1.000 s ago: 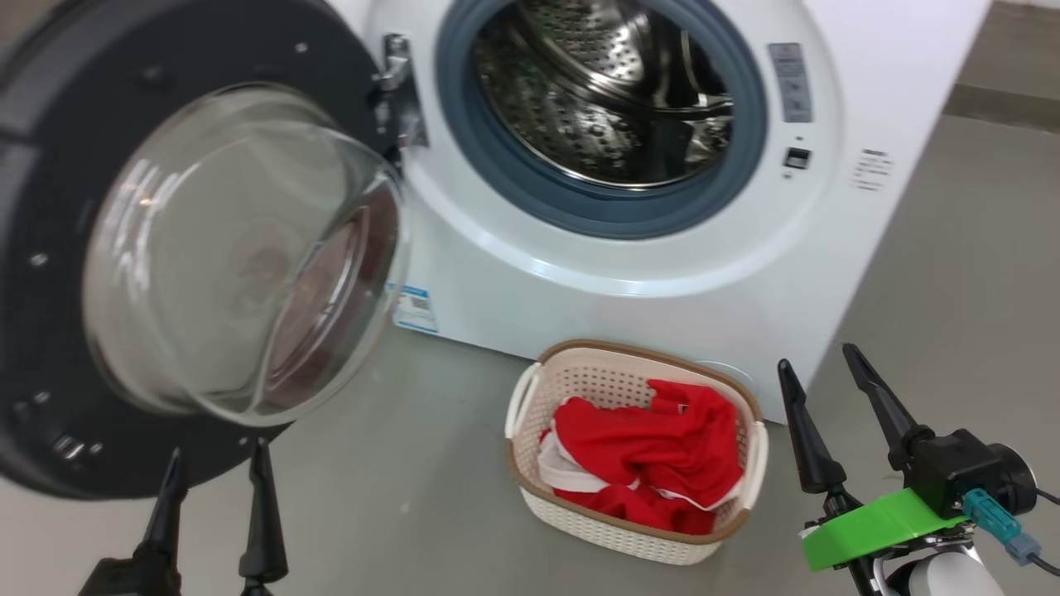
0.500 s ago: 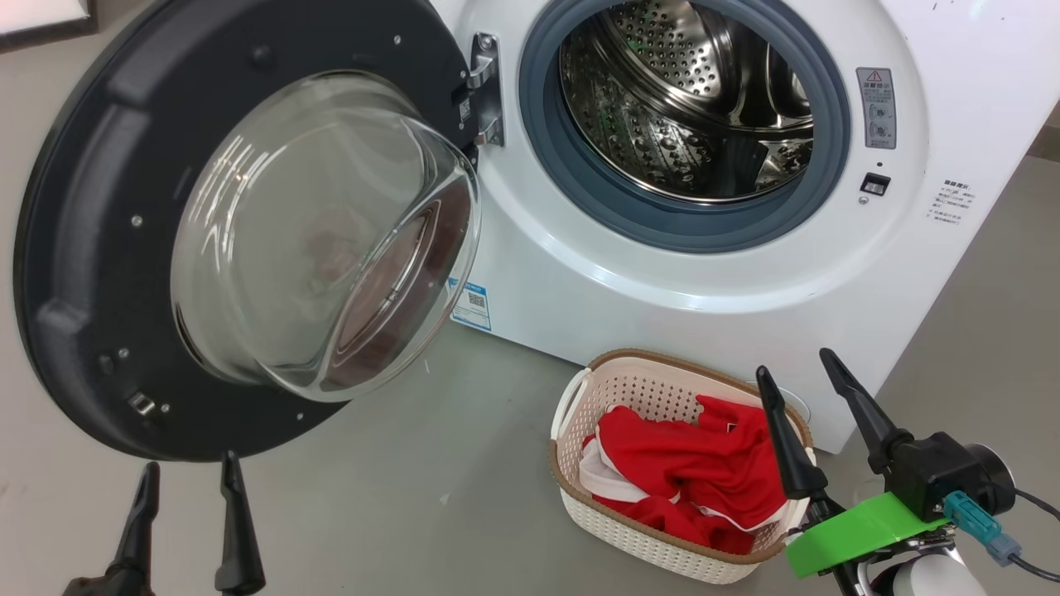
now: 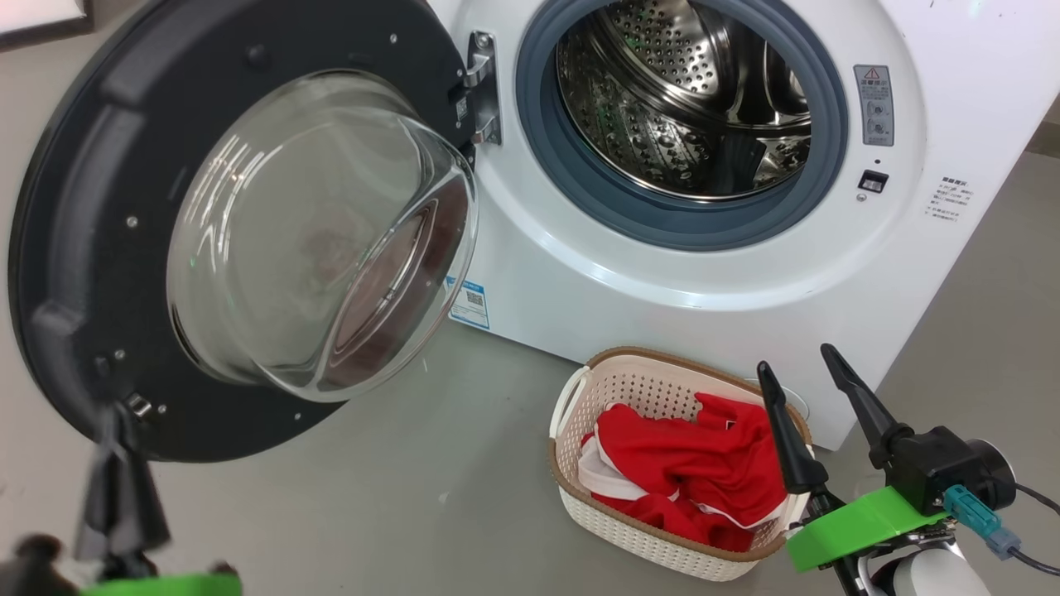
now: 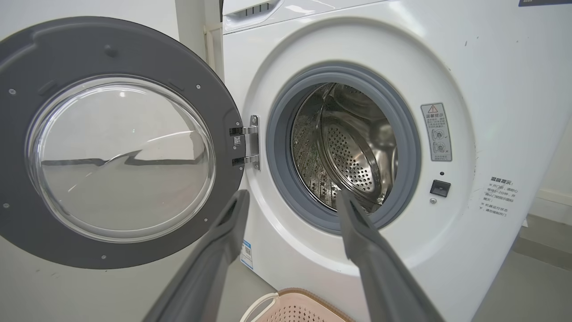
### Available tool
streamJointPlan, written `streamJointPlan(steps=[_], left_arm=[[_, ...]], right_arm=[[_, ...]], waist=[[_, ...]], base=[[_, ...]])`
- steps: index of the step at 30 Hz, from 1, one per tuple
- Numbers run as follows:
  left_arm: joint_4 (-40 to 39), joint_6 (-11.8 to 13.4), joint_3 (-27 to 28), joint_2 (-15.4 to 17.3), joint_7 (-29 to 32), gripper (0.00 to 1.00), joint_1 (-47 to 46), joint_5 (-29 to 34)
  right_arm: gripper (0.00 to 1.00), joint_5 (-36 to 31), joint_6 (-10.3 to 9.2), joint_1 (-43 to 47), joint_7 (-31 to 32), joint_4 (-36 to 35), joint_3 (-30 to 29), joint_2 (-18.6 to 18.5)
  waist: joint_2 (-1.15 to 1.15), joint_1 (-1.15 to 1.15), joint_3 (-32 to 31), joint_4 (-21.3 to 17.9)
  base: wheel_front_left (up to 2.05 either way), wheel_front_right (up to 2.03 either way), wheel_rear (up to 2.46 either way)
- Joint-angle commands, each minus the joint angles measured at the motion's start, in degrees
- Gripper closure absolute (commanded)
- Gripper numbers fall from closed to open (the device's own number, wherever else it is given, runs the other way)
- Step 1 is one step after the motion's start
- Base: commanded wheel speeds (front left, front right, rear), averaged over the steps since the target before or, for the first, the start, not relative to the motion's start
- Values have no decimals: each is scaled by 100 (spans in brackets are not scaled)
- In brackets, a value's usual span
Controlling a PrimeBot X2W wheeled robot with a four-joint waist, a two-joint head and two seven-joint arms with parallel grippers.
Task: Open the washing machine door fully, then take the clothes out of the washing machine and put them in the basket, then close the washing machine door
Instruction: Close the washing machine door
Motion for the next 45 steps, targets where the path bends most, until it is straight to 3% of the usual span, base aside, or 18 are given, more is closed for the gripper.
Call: streamJointPlan(steps=[1, 8, 17, 22, 29, 32, 38, 45], left_arm=[[-248, -49, 339, 112, -99, 100, -510, -105], [1, -349, 862, 236, -212, 100, -1686, -739], [1867, -461, 1455, 855, -114, 100, -3518, -1244], [3297, -604, 1679, 1059, 599, 100, -4477, -1928], [4689, -357, 2094, 1358, 1765, 100, -5294, -2672], [5161, -373, 2269, 1411, 2435, 100, -5458, -3076], [5673, -515, 2551, 1458, 3287, 100, -5495, -3645], [5945, -872, 2725, 1474, 4032, 100, -5384, -4100]], right_arm=[[0, -58, 28, -221, -37, -125, 96, -43], [0, -154, 28, -258, -37, -62, 123, -43], [0, -231, 28, -244, -37, -32, 101, -43], [0, -270, 28, -252, -37, -7, 137, -44], [0, -267, 28, -276, -37, 15, 188, -88], [0, -254, 28, -265, -37, 31, 197, -102], [0, -243, 28, -226, -37, 22, 217, -94], [0, -242, 28, -216, -37, -8, 193, -127]], waist=[[0, 0, 24, 0], [0, 0, 67, -38], [0, 0, 32, -135], [0, 0, 59, -241], [0, 0, 116, -389], [0, 0, 109, -438], [0, 0, 86, -505], [0, 0, 151, -537]], base=[[0, 0, 0], [0, 0, 0], [0, 0, 0], [0, 0, 0], [0, 0, 0], [0, 0, 0], [0, 0, 0], [0, 0, 0]])
